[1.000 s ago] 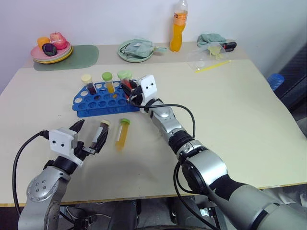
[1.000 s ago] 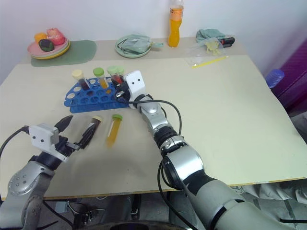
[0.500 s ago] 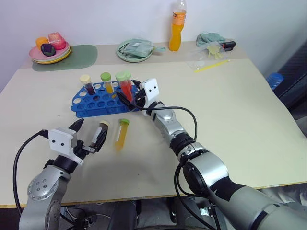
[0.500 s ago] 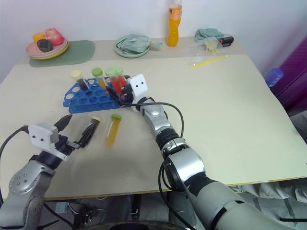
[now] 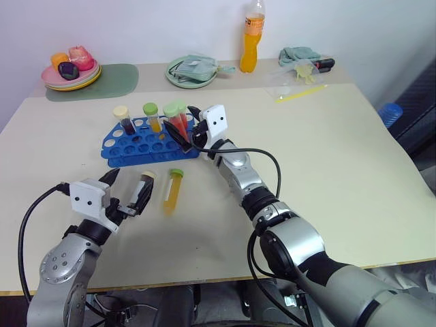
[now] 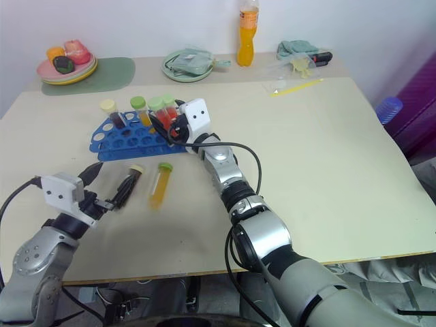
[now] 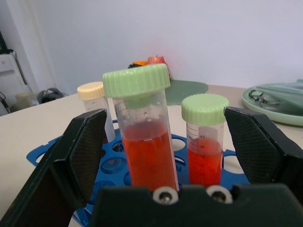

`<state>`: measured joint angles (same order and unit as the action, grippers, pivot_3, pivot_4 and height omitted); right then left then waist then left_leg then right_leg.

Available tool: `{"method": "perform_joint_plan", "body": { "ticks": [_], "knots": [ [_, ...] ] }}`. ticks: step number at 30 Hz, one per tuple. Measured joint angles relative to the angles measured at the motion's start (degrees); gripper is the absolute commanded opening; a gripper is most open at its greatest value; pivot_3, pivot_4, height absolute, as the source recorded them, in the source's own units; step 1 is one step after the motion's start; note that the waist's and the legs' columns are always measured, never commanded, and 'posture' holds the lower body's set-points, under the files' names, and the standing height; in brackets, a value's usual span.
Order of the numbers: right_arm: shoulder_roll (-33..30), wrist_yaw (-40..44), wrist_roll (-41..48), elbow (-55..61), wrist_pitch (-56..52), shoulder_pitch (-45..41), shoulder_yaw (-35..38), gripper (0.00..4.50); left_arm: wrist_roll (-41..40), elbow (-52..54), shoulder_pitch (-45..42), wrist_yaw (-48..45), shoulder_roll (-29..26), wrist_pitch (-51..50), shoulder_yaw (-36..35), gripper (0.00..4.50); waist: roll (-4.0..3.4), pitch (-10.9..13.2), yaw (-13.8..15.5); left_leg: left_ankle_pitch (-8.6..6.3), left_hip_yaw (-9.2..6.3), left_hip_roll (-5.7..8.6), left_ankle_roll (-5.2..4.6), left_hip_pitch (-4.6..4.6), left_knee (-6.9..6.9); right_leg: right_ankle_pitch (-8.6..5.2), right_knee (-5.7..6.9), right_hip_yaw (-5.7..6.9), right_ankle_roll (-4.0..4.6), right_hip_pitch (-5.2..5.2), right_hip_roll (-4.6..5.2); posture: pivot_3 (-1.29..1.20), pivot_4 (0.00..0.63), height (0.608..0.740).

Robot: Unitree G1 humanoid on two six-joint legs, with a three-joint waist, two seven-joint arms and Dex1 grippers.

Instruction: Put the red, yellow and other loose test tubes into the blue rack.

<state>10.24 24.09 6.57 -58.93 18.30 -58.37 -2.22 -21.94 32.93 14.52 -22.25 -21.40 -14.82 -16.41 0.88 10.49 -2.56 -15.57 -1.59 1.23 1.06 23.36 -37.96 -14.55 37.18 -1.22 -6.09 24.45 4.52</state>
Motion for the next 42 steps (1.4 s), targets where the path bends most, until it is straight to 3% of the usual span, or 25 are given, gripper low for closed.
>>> {"method": "perform_joint_plan", "body": {
  "ticks": [20,25,28,31,33,37,38,42],
  "knots": [
    [-1.3,2.8,1.4,10.4,-4.3,5.7,-0.7,4.38,0.1,1.1,0.5,0.1,0.1,0.1,0.5,4.50,-0.01,0.0,0.0,0.00,0.00,-0.01,0.00,0.00,0.01,0.00,-0.01,0.00,0.00,0.01,0.00,0.00,0.150,0.729],
    [-4.4,8.5,2.5,21.7,-6.3,11.9,-2.4,4.38,-0.6,2.0,0.3,0.1,-1.5,-2.8,0.4,4.50,0.02,0.0,0.3,0.00,-0.02,0.01,-0.01,0.02,0.01,0.00,-0.04,0.01,-0.01,-0.03,0.01,0.00,0.150,0.729],
    [-12.0,14.8,5.9,32.8,-12.7,17.8,-2.1,4.38,-1.9,5.7,-0.7,0.0,-9.0,-12.6,0.3,4.50,0.00,0.0,0.9,0.00,-0.04,0.06,-0.02,0.04,-0.04,0.00,-0.03,0.02,-0.01,-0.06,-0.02,0.00,0.150,0.729],
    [-19.7,19.4,8.2,39.1,-17.7,19.9,-0.4,4.38,-4.8,9.3,-7.2,2.7,-13.2,-24.9,0.3,4.50,-0.02,0.0,1.4,0.00,-0.04,0.06,-0.03,0.01,-0.11,0.01,-0.01,0.03,-0.02,-0.09,-0.09,0.00,0.150,0.729],
    [-24.9,23.9,8.6,42.5,-19.9,20.5,-0.6,4.38,-7.3,12.2,-15.8,6.8,-13.5,-36.1,2.5,4.50,-0.03,0.1,1.6,0.00,-0.05,0.05,-0.03,-0.03,-0.11,0.01,0.01,0.04,-0.03,-0.13,-0.15,0.00,0.150,0.729],
    [-34.2,35.9,11.4,49.9,-26.7,22.4,-3.6,4.38,-10.3,12.7,-34.5,13.6,-8.8,-65.7,5.4,4.50,0.02,0.1,1.4,0.00,-0.07,0.05,-0.05,-0.03,-0.15,0.01,0.01,0.06,-0.08,-0.19,-0.24,0.00,0.150,0.729],
    [-36.5,38.7,12.6,52.0,-28.8,23.0,-4.2,4.38,-11.8,10.7,-37.8,14.2,-10.8,-70.8,7.8,4.50,0.06,0.1,1.2,0.00,-0.08,0.04,-0.05,-0.02,-0.15,0.00,0.01,0.07,-0.08,-0.18,-0.30,0.00,0.150,0.729],
    [-45.2,49.2,16.7,60.3,-35.9,25.7,-6.3,4.38,-20.8,-1.3,-48.2,19.0,-14.8,-77.2,14.1,4.50,0.05,0.1,1.5,0.00,-0.17,-0.10,-0.04,-0.02,-0.11,-0.01,0.00,0.03,-0.05,-0.13,-0.40,0.00,0.150,0.729]
  ]
}}
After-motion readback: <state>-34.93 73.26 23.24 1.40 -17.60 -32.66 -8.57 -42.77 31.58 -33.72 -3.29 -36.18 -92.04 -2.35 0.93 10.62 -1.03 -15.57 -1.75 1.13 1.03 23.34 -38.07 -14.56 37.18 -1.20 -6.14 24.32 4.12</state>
